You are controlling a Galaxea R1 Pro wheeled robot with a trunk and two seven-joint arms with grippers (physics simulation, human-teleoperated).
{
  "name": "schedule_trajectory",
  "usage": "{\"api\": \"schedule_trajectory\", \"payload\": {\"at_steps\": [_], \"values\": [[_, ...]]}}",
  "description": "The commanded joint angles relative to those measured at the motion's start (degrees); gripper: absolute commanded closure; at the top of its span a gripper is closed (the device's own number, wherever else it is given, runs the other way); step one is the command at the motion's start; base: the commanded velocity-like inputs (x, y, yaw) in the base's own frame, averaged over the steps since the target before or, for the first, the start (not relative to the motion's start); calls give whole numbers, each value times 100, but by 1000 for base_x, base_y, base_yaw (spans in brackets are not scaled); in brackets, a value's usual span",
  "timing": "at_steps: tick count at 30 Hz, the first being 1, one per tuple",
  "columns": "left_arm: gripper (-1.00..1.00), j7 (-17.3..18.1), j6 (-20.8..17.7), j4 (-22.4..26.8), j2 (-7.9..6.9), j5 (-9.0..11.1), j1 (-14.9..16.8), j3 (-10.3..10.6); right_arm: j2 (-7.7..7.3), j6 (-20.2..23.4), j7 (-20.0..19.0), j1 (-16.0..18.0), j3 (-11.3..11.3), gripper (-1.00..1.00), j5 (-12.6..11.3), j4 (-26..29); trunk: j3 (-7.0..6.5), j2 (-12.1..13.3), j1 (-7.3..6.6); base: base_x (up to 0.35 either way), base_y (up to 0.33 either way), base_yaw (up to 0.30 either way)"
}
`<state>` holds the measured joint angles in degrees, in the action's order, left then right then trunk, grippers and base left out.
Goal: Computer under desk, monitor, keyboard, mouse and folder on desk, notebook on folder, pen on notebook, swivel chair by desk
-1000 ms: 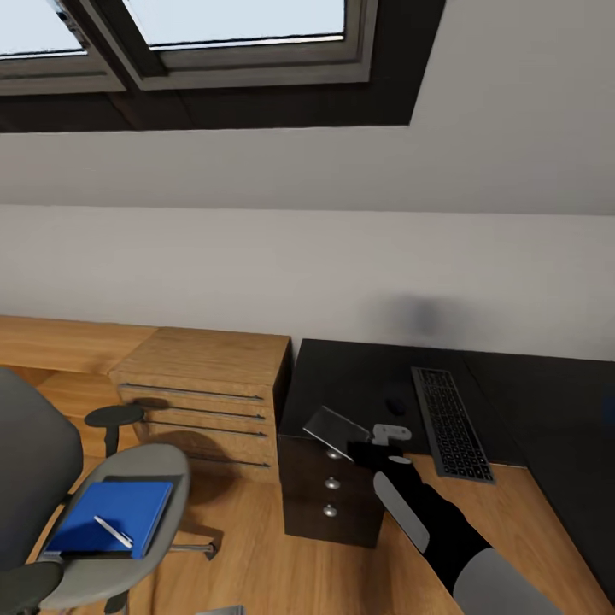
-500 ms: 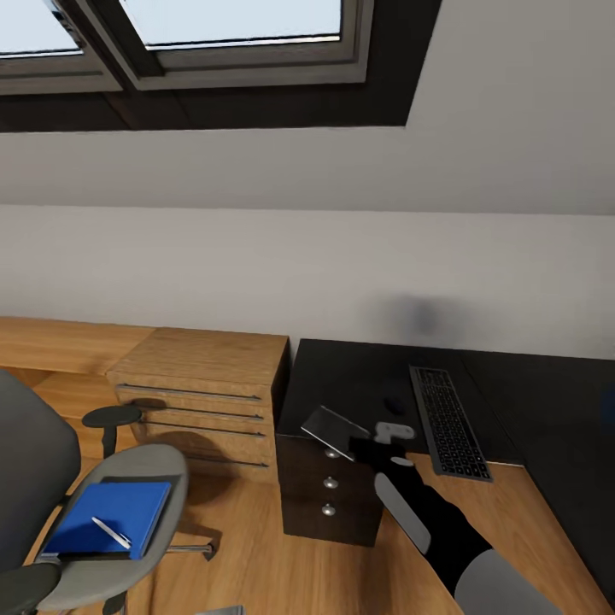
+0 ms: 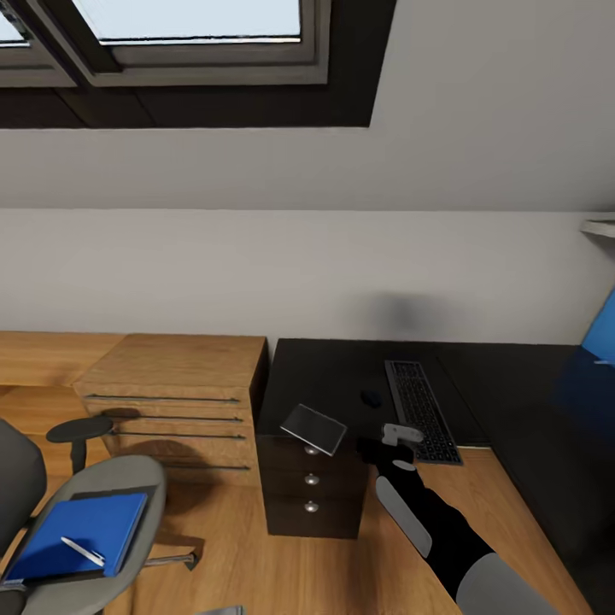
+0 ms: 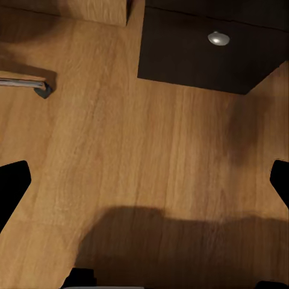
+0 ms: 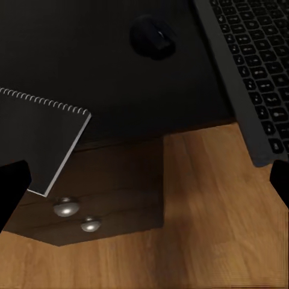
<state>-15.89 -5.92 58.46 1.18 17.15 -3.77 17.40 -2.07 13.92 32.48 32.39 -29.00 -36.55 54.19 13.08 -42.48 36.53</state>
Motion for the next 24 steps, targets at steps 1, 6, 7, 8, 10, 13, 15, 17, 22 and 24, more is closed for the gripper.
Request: {"api": "schedule_trajectory", "payload": {"at_steps": [1, 6, 7, 8, 10, 13, 15, 17, 22, 24], "values": [[-100, -37, -27, 16, -2, 43, -1, 9, -6, 15, 53, 7, -26, -100, -29, 6, 8, -7, 0, -158, 0, -249], [-100, -37, -30, 16, -3, 43, -1, 9, 0, -16, 73, 5, -32, -100, -33, -55, 8, -7, 0, -237, 0, -252], [-100, -37, -31, 16, -3, 43, -1, 9, 1, -21, 75, 5, -32, -100, -34, -72, 8, -7, 0, -286, 0, -254], [-100, -36, -31, 16, -4, 43, -1, 9, 2, -42, 78, 4, -33, -100, -35, -98, 8, -7, 0, -294, 0, -255], [-100, -36, -32, 16, -2, 43, -1, 9, 3, -76, 83, 4, -34, -100, -35, -115, 8, -7, 0, -259, 0, -256], [-100, -32, -32, 16, -3, 47, -1, 9, 4, -136, 87, 4, -34, -100, -36, -130, 8, -7, 0, -162, 0, -258], [-100, -31, -32, 16, -3, 49, -1, 8, 4, -169, 89, 4, -35, -100, -36, -137, 8, -7, 0, -92, 0, -259], [-100, -30, -32, 16, -3, 50, -1, 8, 5, -190, 90, 4, -35, -100, -36, -144, 8, -7, 0, -59, 0, -242], [-100, -29, -32, 16, -4, 51, -1, 9, 12, -216, 91, 4, -43, -100, -36, -151, 8, -7, 0, -28, 0, -132], [-100, -29, -32, 16, -4, 51, -1, 9, 16, -222, 91, 4, -48, -100, -33, -152, 8, -7, 0, -12, 0, -58]]}}
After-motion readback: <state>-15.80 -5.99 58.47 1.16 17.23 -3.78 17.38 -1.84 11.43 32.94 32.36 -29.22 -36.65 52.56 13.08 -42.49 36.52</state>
